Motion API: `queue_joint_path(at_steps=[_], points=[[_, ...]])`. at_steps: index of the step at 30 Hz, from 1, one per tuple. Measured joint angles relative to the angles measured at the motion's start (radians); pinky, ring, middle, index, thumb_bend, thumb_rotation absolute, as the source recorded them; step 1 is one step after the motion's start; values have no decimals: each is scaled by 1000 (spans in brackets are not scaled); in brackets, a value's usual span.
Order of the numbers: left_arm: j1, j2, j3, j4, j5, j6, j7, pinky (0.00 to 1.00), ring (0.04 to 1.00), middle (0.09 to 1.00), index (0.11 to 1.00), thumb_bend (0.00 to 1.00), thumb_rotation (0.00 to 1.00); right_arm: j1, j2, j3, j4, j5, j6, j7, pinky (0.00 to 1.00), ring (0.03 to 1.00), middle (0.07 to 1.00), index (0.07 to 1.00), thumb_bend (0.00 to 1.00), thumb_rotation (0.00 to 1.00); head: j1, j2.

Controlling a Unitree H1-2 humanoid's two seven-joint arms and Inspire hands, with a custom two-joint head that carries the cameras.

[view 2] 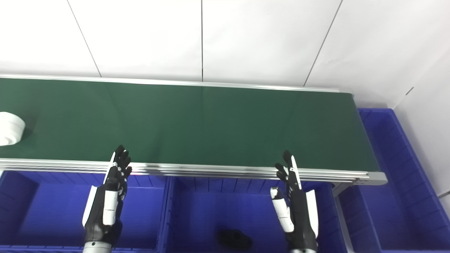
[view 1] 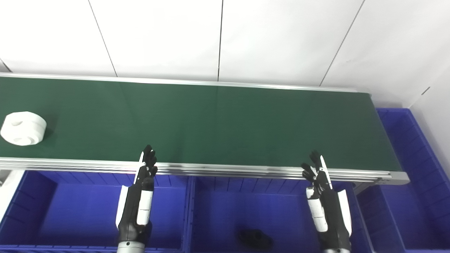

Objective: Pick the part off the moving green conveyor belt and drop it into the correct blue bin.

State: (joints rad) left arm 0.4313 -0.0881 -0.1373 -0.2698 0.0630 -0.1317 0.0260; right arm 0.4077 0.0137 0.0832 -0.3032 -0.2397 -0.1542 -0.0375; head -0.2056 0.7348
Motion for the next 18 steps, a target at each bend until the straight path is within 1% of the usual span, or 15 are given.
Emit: queue_joint_path(at_steps=[3,5,6,7,9,10,11,12,13,15,16,18], points=[[0,-2,-2,4,6,-1,1,1000,1000,1000,1000,736,1000,3,-4,-1,0,-2,0,0,884,915,981,990,681,1000,8,-5],[0,-2,-5,8,10,-2,2,1000,1000,1000,1000,735,1000,3,-10,-3,0,7,0,0,891,914,982,990,665,1000,43,-27],[1,-3,-6,10,12,-3,3,1000,1000,1000,1000,735,1000,3,-13,-5,1,14,0,0,897,915,983,990,665,1000,43,-28],[2,-5,-7,11,18,-5,4,1000,1000,1000,1000,735,1000,3,-15,-7,4,20,-1,0,910,919,987,991,671,1000,72,-44],[4,-10,-10,19,30,-13,7,1000,996,1000,1000,740,1000,2,-20,-11,21,35,-2,0,919,926,992,996,685,1000,77,-48],[5,-13,-13,27,32,-19,7,1000,994,1000,1000,741,1000,3,-22,-11,28,39,-3,0,922,929,994,998,689,1000,110,-66],[6,-17,-16,36,37,-26,8,1000,989,1000,1000,743,1000,6,-28,-14,32,49,-3,1,927,930,992,996,692,1000,110,-66],[7,-23,-19,49,46,-37,13,1000,986,1000,1000,744,1000,10,-33,-14,32,58,-5,2,930,931,992,996,693,1000,150,-87],[7,-28,-22,56,52,-45,15,1000,982,1000,1000,745,1000,11,-39,-15,34,64,-9,4,932,930,989,993,699,1000,150,-87],[9,-37,-32,73,65,-58,20,1000,974,1000,1000,757,1000,11,-52,-22,47,74,-14,5,927,922,982,988,713,1000,204,-116],[9,-38,-36,83,76,-61,23,1000,969,1000,1000,762,1000,10,-59,-27,58,77,-18,5,916,915,976,982,739,1000,212,-121],[9,-39,-43,91,95,-64,27,1000,966,1000,1000,763,998,9,-70,-37,76,83,-23,5,922,919,979,982,750,1000,216,-124]])
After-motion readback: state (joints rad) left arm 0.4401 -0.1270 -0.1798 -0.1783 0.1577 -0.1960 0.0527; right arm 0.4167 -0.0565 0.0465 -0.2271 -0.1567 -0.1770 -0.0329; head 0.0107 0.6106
